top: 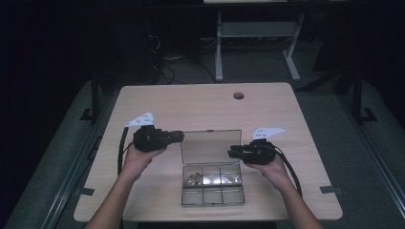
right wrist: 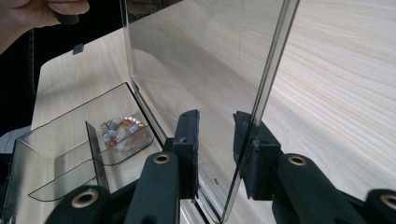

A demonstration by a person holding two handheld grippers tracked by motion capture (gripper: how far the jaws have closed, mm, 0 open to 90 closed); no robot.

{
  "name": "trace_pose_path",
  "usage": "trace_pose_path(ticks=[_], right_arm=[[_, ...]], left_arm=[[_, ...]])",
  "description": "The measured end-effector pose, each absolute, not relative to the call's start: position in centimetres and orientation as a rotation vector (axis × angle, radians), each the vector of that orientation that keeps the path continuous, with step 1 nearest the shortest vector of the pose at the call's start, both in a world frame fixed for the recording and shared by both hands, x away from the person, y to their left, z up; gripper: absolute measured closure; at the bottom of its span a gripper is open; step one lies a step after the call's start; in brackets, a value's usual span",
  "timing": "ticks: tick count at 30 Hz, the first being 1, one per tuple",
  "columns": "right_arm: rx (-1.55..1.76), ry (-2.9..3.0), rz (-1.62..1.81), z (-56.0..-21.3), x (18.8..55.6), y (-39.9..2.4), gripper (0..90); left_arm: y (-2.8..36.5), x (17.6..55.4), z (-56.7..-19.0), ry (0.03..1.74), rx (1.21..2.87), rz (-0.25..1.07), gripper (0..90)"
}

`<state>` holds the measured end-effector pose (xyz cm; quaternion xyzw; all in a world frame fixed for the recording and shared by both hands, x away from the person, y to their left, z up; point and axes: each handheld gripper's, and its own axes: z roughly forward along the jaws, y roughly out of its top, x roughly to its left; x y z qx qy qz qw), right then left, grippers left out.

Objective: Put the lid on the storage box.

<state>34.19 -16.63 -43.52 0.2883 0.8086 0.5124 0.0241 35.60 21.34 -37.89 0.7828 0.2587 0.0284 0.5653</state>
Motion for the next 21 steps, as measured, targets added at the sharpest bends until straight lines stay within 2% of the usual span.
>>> trace_pose_path(ticks=[4, 7, 13, 21], right_arm=[[0.890, 2.498, 1.584, -43.5, 34.1, -16.6, 69.1], [0.887, 2.513, 1.568, -43.3, 34.2, -16.5, 64.2], [0.857, 2.443, 1.615, -41.3, 34.2, -17.3, 63.7], [0.853, 2.307, 1.689, -39.1, 33.9, -18.8, 72.7]], left_arm=[[21.4, 35.6, -37.8, 0.602, 1.841, 0.064, 84.0], [21.4, 35.6, -37.8, 0.600, 1.841, 0.058, 84.3], [21.5, 35.5, -37.8, 0.594, 1.842, 0.058, 84.6], [21.4, 35.4, -37.6, 0.592, 1.850, 0.068, 84.8]])
